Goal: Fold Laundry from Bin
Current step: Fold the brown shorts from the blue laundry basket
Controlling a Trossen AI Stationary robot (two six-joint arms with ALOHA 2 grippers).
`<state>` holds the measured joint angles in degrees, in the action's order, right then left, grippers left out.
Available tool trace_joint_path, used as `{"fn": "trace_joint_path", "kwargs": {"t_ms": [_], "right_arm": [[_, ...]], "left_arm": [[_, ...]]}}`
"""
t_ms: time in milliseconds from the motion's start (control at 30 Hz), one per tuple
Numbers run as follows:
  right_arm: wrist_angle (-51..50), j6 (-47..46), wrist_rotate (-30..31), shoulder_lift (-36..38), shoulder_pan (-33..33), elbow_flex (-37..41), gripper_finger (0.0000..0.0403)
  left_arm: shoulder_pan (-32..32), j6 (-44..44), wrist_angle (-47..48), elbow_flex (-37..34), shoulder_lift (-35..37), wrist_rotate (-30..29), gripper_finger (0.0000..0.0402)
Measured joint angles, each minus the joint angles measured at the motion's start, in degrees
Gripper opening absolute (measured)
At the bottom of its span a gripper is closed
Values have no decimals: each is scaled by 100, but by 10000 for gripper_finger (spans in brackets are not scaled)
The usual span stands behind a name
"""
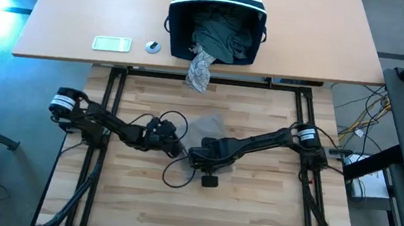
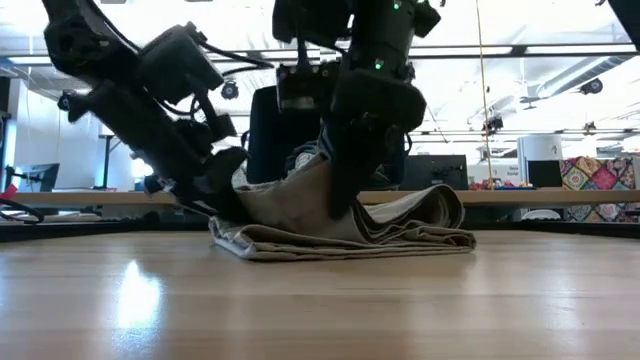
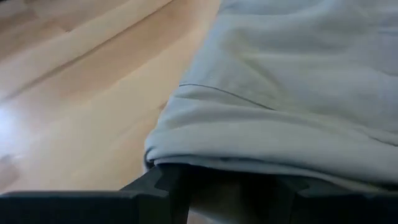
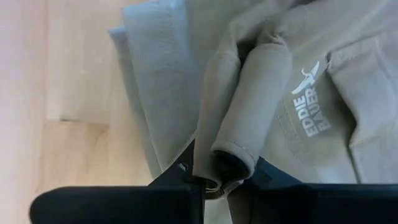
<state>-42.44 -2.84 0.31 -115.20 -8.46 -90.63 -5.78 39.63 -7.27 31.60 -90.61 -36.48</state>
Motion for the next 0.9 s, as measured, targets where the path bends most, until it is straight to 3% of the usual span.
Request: {"fn": "trace_joint_path", "kwargs": {"t_ms": [167,300,433,500,600,767,900], "right_arm": [[-24,-30,15,-17,116,69,29],[-121,-53,12,-8,208,86,29],[-127,-25,9,-6,257,94,29],[-121,-13,-4,-6,281,94,29],[-119,8,-7,-6,302,94,29],[-121,22,11,-4,325,94,29],[-126,-17,25,-4,323,68,29]], "left_arm": [[-286,39,1869,140,908,41,123],[-543,690,3572,118,1622,-48,123],[-890,1213,3612,-96,2000,-97,123],[-1172,1161,3036,-217,2022,-83,123],[-1738,558,1272,-536,1832,31,123],[-2297,-239,-2001,-832,700,115,123],[-2150,-384,-2709,-395,-550,109,123]]}}
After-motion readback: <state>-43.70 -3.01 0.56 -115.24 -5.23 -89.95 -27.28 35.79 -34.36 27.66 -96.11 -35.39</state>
